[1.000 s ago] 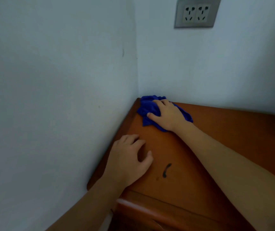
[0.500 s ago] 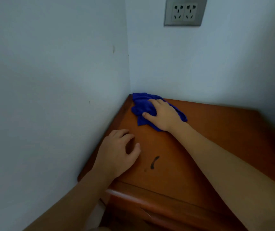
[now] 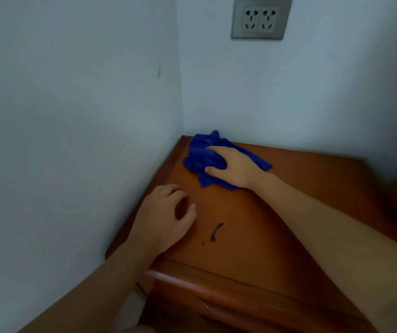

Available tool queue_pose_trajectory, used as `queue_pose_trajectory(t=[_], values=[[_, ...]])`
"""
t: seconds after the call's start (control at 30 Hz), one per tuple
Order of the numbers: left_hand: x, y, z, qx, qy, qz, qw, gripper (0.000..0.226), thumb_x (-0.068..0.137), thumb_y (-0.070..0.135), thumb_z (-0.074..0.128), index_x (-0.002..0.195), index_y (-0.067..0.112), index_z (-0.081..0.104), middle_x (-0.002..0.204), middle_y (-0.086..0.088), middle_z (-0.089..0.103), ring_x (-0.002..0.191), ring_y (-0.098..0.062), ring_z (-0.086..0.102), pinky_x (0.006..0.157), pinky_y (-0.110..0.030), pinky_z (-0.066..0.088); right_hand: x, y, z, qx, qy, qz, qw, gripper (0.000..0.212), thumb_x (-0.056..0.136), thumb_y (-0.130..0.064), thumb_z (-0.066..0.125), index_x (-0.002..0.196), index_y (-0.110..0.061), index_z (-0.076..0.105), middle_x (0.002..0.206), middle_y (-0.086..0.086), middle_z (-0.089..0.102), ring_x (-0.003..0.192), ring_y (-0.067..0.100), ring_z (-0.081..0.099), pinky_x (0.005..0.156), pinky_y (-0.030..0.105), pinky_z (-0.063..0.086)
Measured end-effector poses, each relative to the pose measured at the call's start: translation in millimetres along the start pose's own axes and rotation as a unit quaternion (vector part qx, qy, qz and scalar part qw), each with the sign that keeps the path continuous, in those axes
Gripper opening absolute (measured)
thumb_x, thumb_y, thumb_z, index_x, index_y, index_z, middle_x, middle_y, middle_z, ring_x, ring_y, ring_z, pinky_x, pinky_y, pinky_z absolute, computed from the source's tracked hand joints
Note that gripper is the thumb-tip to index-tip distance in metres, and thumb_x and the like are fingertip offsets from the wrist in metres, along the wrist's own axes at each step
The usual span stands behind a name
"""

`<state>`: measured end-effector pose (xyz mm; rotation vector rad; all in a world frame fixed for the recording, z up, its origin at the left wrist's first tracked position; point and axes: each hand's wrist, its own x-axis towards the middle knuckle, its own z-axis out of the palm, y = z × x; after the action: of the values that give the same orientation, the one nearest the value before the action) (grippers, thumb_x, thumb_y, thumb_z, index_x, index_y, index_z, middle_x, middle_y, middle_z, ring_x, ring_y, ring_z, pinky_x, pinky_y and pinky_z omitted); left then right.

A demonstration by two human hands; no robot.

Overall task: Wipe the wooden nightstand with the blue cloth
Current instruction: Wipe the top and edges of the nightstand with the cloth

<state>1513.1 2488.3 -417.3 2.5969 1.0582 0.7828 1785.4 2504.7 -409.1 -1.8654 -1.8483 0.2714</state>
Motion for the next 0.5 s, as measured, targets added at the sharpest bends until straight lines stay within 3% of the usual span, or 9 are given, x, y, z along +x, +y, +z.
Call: queue_pose_trajectory(t=[0.07,0.17,0.27,0.4,0.5], values=[[0,0,0,-0.001,0.002,0.002,1.000,0.050,0.087,0.051,0.051,0.110,0.013,0.074,0.119,-0.003,0.068,0.113,-0.020,0.059,0.097,-0.042,0.051,-5,15,-10,0.005,0.011,0.018,1.000,0.067,0.089,-0.062,0.061,0.144,-0.025,0.052,0.139,-0.003,0.062,0.125,0.017,0.057,0.107,0.038,0.045],[0,1,-1,-0.002,0.002,0.004,1.000,0.051,0.088,0.052,0.050,0.111,0.015,0.074,0.121,-0.001,0.067,0.114,-0.018,0.058,0.097,-0.042,0.051,2,30,-11,-0.062,0.099,0.107,0.987,0.072,0.087,-0.070,0.052,0.141,-0.022,0.052,0.134,0.003,0.064,0.120,0.025,0.059,0.101,0.045,0.048],[1,1,-2,-0.001,-0.002,-0.001,1.000,0.053,0.088,0.054,0.048,0.112,0.016,0.073,0.122,0.000,0.066,0.116,-0.016,0.057,0.099,-0.040,0.050,18,27,-2,-0.142,0.093,0.175,0.970,0.084,0.089,-0.074,0.042,0.152,-0.019,0.040,0.149,0.010,0.053,0.134,0.034,0.050,0.112,0.050,0.039],[1,2,-2,-0.002,-0.001,-0.001,1.000,0.053,0.087,0.054,0.048,0.111,0.015,0.074,0.121,-0.001,0.067,0.115,-0.018,0.058,0.100,-0.038,0.049,15,15,0,-0.141,0.033,0.114,0.983,0.090,0.091,-0.075,0.043,0.160,-0.019,0.028,0.164,0.011,0.033,0.150,0.033,0.032,0.123,0.050,0.024],[0,3,-3,-0.002,0.002,0.002,1.000,0.052,0.087,0.053,0.049,0.110,0.014,0.074,0.120,-0.002,0.068,0.114,-0.020,0.059,0.098,-0.039,0.050,-16,13,-13,-0.060,0.001,0.025,0.998,0.083,0.089,-0.069,0.055,0.155,-0.021,0.040,0.158,0.003,0.045,0.145,0.022,0.042,0.120,0.044,0.033]])
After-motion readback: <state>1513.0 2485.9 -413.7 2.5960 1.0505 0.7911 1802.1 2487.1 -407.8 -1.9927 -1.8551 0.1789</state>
